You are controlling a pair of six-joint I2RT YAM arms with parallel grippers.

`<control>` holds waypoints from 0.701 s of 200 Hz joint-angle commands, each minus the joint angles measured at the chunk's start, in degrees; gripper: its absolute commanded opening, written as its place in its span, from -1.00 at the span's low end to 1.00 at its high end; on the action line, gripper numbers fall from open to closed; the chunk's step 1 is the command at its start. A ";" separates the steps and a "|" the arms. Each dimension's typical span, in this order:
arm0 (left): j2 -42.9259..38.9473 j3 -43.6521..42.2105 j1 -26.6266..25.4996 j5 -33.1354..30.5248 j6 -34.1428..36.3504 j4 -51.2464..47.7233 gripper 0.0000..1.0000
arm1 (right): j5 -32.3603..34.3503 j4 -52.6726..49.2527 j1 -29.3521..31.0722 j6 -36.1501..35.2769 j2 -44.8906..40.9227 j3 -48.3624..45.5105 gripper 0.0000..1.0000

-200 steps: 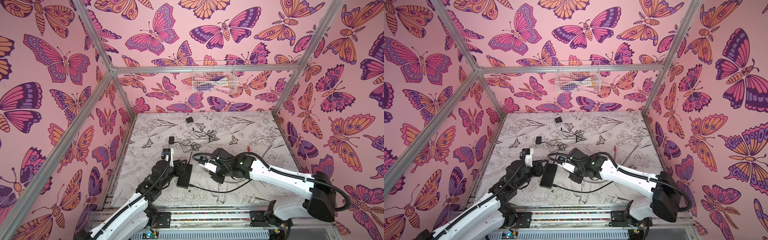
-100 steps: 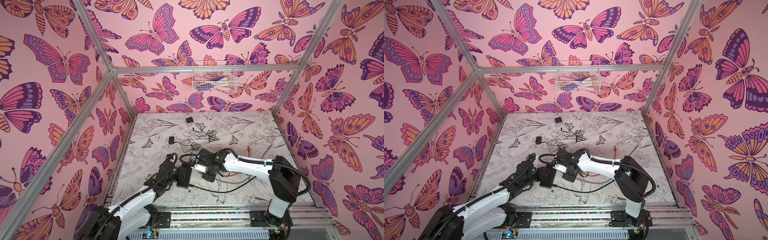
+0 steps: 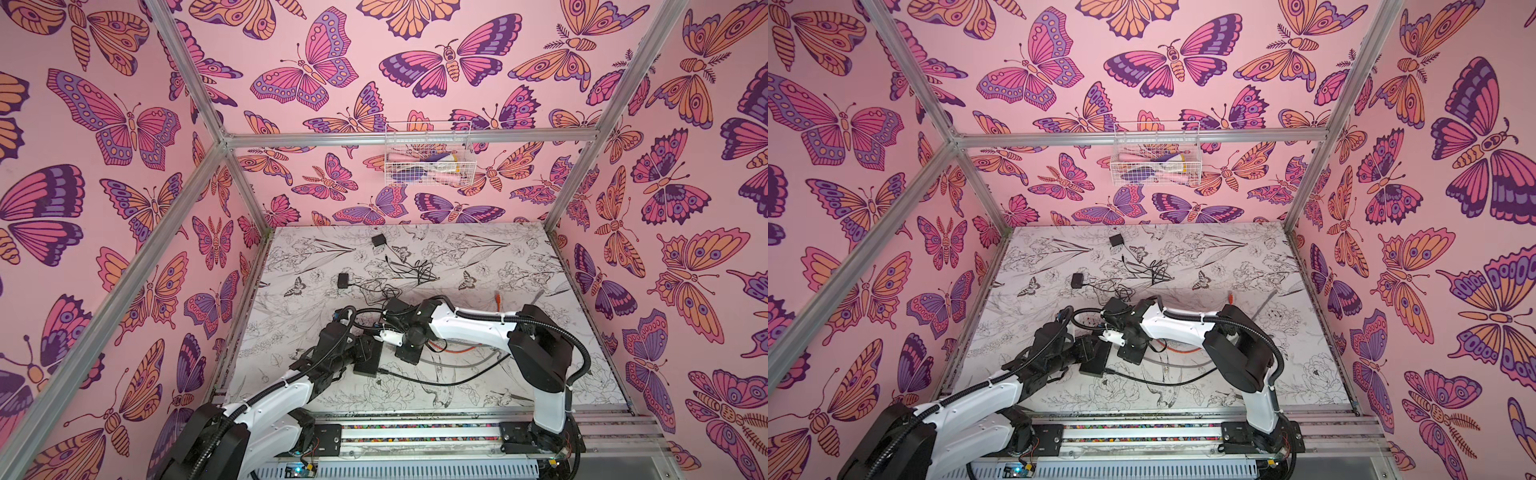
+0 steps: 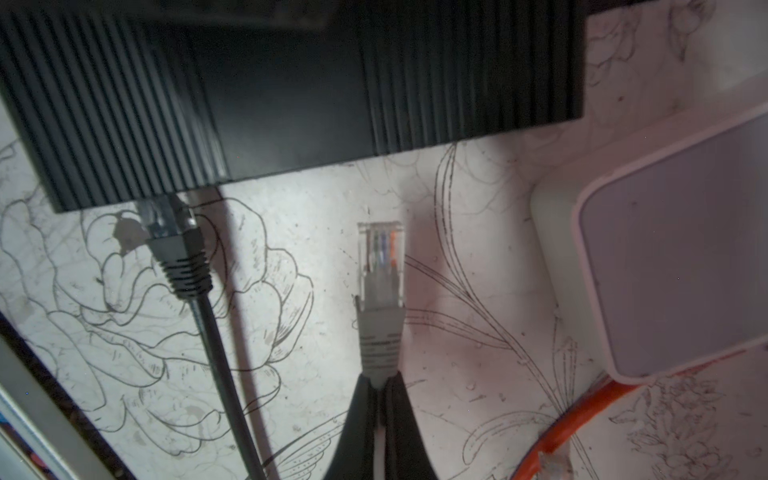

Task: Insert the plug into the switch port

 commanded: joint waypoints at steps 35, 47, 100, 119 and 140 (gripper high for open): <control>-0.30 -0.01 0.59 -0.98 1.21 -2.27 -0.08 | -1.28 -1.04 0.28 -0.54 2.13 2.67 -1.00; -2.07 -0.27 0.72 -2.48 1.13 -3.53 -0.08 | -1.30 -1.12 0.30 -0.58 2.26 2.87 -1.00; -7.56 -0.63 2.18 -4.21 2.75 -7.56 -0.05 | -1.12 -0.92 0.29 -0.45 3.05 3.30 -1.00; -6.04 -0.56 2.71 -2.88 3.23 -7.08 -0.04 | -1.13 -1.05 0.30 -0.40 3.57 3.80 -1.00; -3.57 -0.24 3.00 -1.35 3.68 -6.11 -0.04 | -1.40 -1.39 0.38 -0.45 4.24 4.38 -1.00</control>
